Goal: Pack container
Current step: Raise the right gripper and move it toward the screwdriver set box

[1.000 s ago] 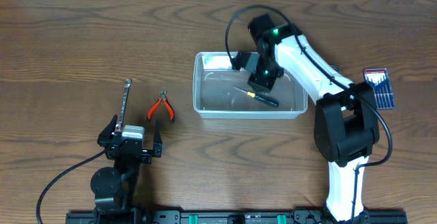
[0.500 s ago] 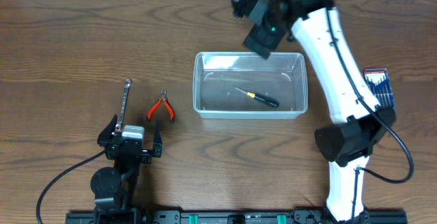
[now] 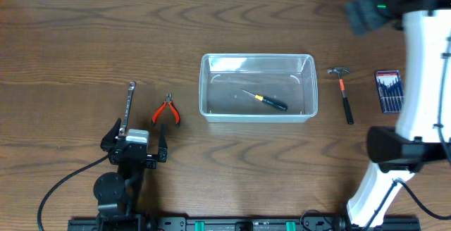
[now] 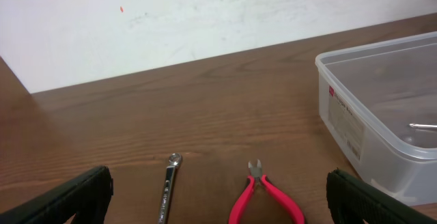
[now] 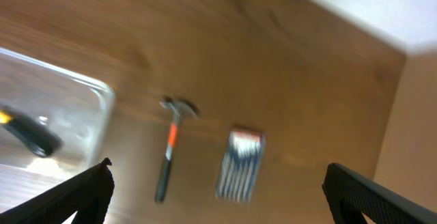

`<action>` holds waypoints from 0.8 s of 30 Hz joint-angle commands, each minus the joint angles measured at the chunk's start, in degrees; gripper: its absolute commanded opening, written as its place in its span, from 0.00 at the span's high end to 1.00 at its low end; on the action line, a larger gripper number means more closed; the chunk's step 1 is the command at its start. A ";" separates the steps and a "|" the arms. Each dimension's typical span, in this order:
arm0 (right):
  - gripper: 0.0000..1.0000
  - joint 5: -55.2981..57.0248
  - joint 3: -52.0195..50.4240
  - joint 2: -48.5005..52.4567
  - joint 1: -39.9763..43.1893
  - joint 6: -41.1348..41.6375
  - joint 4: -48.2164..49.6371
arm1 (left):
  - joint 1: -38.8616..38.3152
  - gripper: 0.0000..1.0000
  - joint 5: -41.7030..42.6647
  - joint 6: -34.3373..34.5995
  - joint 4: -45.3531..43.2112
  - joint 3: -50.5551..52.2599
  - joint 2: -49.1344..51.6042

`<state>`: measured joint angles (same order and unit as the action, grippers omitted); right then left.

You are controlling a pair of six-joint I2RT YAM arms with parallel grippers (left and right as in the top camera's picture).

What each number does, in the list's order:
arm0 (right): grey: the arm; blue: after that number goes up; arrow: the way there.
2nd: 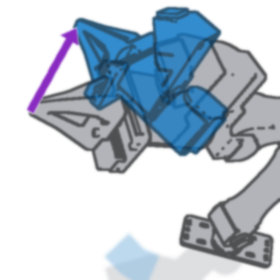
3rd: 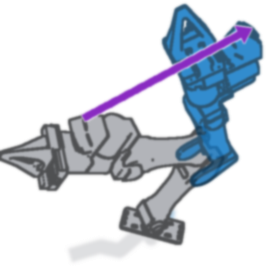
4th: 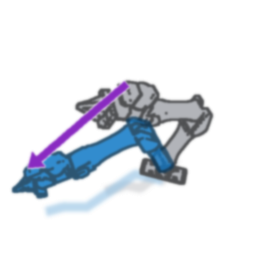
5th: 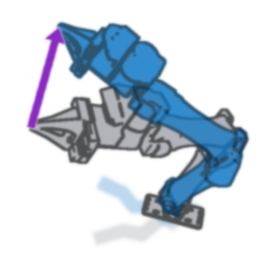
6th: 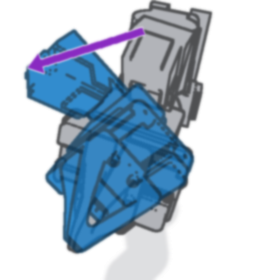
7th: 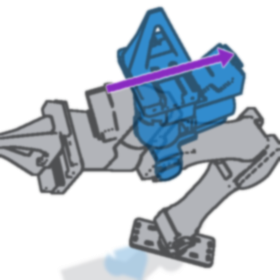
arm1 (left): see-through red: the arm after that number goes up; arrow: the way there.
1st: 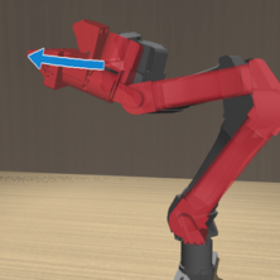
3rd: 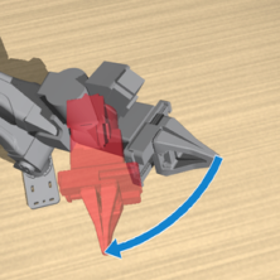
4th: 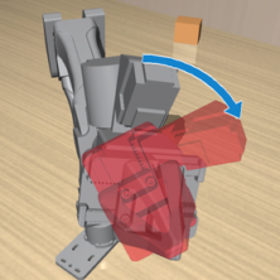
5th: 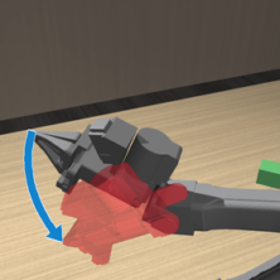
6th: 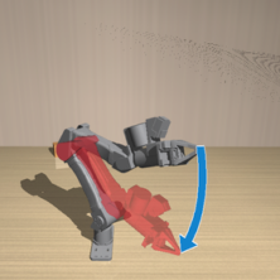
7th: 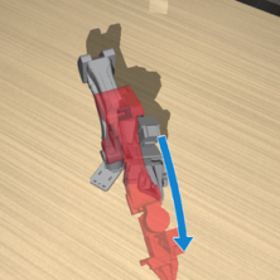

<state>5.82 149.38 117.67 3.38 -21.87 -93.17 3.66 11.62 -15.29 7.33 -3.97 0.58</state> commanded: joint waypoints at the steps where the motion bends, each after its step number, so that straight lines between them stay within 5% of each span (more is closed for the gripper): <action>1: 0.01 -3.52 0.83 -1.16 4.17 3.13 -1.42 | 0.24 0.02 -0.31 -0.52 0.46 1.66 -0.35; 7: 0.01 -12.68 0.83 -0.92 11.85 -5.33 -1.33 | 0.24 0.02 -0.31 -0.52 0.46 1.66 -0.35; 16: 0.01 -12.52 0.83 -0.66 17.70 -1.81 0.22 | 0.24 0.02 -0.31 -0.52 0.46 1.66 -0.35; 24: 0.01 -12.46 -0.48 2.32 18.93 -8.70 2.56 | 0.24 0.02 -0.31 -0.52 0.46 1.66 -0.35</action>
<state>-5.72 149.38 117.95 21.26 -27.44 -90.67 3.66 11.60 -15.29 7.33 -3.97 0.58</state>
